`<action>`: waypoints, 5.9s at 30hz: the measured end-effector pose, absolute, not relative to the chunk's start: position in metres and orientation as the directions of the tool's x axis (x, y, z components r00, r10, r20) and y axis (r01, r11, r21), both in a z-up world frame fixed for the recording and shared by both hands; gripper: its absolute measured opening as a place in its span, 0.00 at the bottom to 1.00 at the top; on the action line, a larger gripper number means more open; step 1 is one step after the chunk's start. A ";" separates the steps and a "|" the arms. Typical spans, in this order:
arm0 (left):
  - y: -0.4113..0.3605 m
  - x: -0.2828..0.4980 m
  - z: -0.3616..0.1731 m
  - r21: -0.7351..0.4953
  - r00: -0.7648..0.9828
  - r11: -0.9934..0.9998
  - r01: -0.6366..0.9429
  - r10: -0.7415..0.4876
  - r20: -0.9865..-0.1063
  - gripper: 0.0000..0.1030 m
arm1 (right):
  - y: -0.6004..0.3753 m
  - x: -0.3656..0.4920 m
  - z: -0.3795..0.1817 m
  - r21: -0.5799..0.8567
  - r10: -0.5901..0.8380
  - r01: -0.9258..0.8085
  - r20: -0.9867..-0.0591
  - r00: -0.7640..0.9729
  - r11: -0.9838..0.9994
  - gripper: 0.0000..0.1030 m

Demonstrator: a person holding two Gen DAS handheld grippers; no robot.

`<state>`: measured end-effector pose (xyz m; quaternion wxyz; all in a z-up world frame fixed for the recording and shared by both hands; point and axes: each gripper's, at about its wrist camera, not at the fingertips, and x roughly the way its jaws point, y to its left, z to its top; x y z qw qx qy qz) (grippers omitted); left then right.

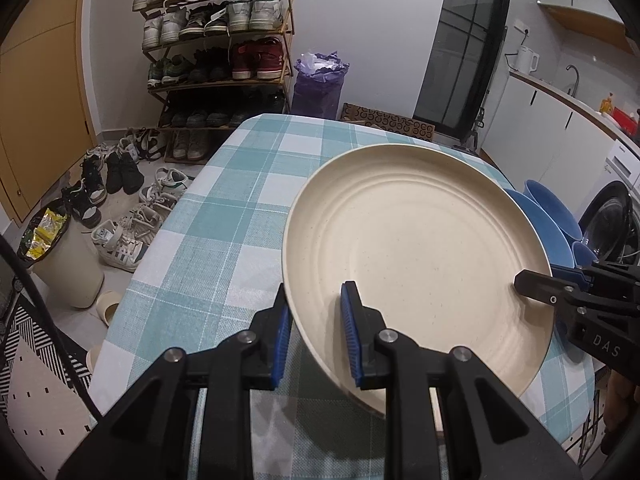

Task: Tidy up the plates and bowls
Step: 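Lift the cream plate with both grippers and carry it over the plate stack, then lower the held cream plate onto the stacked cream plates with both grippers, then open both grippers and release the plate on the stack, then move both tools toward the nearest light-blue bowl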

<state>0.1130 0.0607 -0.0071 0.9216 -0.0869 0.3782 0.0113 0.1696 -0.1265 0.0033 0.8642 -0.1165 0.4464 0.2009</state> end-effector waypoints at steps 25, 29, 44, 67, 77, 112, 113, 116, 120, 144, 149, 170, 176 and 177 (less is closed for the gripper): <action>0.031 0.095 -0.025 -0.136 0.696 0.990 -0.029 -0.077 -0.714 0.21 | -0.159 0.138 -0.017 -0.018 0.212 -0.403 -0.828 0.518 0.915 0.19; 0.030 0.094 -0.029 -0.136 0.692 0.990 -0.024 -0.081 -0.717 0.21 | -0.161 0.136 -0.022 -0.018 0.210 -0.399 -0.828 0.520 0.917 0.19; 0.024 0.097 -0.038 -0.121 0.679 0.993 -0.017 -0.077 -0.730 0.21 | -0.167 0.137 -0.037 -0.008 0.203 -0.381 -0.836 0.510 0.924 0.19; 0.010 0.115 -0.055 -0.066 0.661 0.998 -0.012 -0.041 -0.749 0.22 | -0.161 0.150 -0.056 -0.075 0.120 -0.343 -0.850 0.513 0.936 0.19; 0.005 0.117 -0.060 -0.019 0.661 1.000 -0.014 -0.005 -0.751 0.22 | -0.156 0.150 -0.064 -0.136 0.068 -0.339 -0.847 0.528 0.931 0.20; -0.005 0.120 -0.069 0.065 0.657 0.998 0.008 0.044 -0.752 0.31 | -0.157 0.151 -0.076 -0.170 0.035 -0.337 -0.850 0.525 0.926 0.24; -0.005 0.120 -0.069 0.059 0.655 0.998 0.011 0.037 -0.755 0.32 | -0.158 0.151 -0.076 -0.161 0.042 -0.337 -0.851 0.523 0.928 0.25; -0.003 0.121 -0.069 0.032 0.648 0.999 0.015 0.015 -0.762 0.36 | -0.162 0.152 -0.076 -0.125 0.072 -0.341 -0.858 0.509 0.932 0.27; 0.002 0.122 -0.068 0.003 0.640 1.000 0.006 -0.001 -0.768 0.46 | -0.167 0.153 -0.076 -0.087 0.103 -0.342 -0.860 0.499 0.935 0.28; 0.001 0.113 -0.001 -0.148 0.683 0.980 0.135 -0.200 -0.702 1.00 | -0.187 0.148 -0.020 0.097 0.316 -0.396 -0.782 0.537 0.913 0.90; -0.009 0.112 0.018 -0.164 0.696 0.971 0.172 -0.238 -0.678 1.00 | -0.207 0.144 0.000 0.131 0.339 -0.376 -0.754 0.563 0.917 0.99; -0.075 0.116 0.099 -0.109 0.719 0.925 0.363 -0.353 -0.599 1.00 | -0.299 0.108 0.108 0.103 0.254 -0.245 -0.626 0.737 0.964 0.99; -0.094 0.121 0.116 -0.112 0.714 0.909 0.402 -0.388 -0.583 1.00 | -0.321 0.101 0.134 0.091 0.223 -0.212 -0.605 0.764 0.973 0.99; -0.097 0.122 0.118 -0.115 0.712 0.906 0.408 -0.395 -0.581 1.00 | -0.326 0.100 0.139 0.092 0.221 -0.209 -0.604 0.766 0.974 0.99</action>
